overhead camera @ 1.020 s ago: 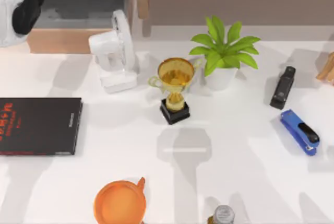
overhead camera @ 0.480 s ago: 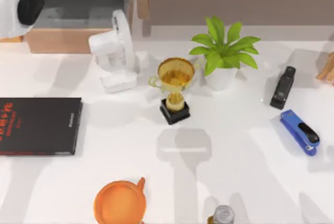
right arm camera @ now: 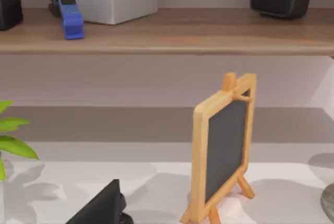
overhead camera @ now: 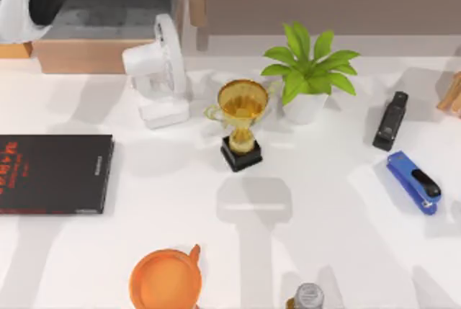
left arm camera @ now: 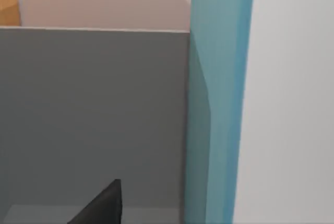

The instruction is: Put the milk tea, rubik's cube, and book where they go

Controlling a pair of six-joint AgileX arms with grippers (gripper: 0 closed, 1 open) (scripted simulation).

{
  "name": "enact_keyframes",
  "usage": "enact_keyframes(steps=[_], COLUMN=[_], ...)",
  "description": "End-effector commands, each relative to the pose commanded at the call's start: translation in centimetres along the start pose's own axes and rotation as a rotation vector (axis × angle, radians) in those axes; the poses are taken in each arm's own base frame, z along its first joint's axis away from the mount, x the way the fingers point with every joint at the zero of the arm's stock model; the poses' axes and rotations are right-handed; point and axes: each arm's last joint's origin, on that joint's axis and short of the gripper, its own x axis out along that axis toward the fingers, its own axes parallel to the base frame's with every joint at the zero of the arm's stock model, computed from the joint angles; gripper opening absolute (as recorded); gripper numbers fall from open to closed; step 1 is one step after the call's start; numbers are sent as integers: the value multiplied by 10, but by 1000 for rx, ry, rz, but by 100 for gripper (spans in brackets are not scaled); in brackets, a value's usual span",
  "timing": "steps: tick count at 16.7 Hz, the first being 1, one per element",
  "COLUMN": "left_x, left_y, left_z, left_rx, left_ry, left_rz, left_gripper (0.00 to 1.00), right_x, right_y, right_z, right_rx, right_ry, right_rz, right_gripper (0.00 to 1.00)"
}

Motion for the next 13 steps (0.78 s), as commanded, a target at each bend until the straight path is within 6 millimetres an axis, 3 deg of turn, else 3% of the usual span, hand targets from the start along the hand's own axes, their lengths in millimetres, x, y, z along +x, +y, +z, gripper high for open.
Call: enact_keyframes(steps=[12, 13], left_x=[0, 0], left_y=[0, 0], left_z=[0, 0], left_rx=[0, 0], left_ry=[0, 0], left_rz=[0, 0], left_gripper=[2, 0], right_x=[0, 0], right_y=[0, 0], right_z=[0, 0], right_rx=[0, 0], right_ry=[0, 0], right_rz=[0, 0], right_gripper=[100, 100])
